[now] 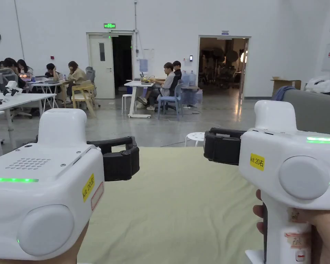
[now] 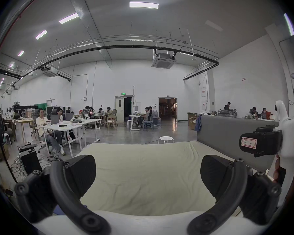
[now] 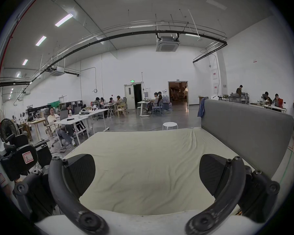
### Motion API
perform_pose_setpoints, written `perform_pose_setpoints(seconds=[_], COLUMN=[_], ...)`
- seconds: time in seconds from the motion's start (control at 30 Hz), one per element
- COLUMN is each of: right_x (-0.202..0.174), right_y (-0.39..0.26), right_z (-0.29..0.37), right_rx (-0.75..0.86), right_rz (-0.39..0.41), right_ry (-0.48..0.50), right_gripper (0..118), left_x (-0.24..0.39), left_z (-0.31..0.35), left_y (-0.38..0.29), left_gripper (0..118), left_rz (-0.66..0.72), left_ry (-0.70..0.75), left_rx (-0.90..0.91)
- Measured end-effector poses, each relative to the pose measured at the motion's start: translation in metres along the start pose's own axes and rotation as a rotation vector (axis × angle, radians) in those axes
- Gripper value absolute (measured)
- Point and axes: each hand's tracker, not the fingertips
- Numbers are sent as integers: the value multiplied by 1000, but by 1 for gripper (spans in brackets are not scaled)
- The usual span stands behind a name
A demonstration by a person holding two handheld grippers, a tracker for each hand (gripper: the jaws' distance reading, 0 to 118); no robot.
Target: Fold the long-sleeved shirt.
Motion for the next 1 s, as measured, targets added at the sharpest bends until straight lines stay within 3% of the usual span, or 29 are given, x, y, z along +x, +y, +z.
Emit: perform_pose_setpoints(seconds=[1.0], right_x=[4], right_y=[-1], right_z=[0], right_rx=[-4], right_rz=[-28], right_ry=[8], right_gripper=[118], left_x=[1], left_z=[2], left_y=[3], left_gripper=[118], left_rz=[-6], left_ry=[-10], left_rx=[3])
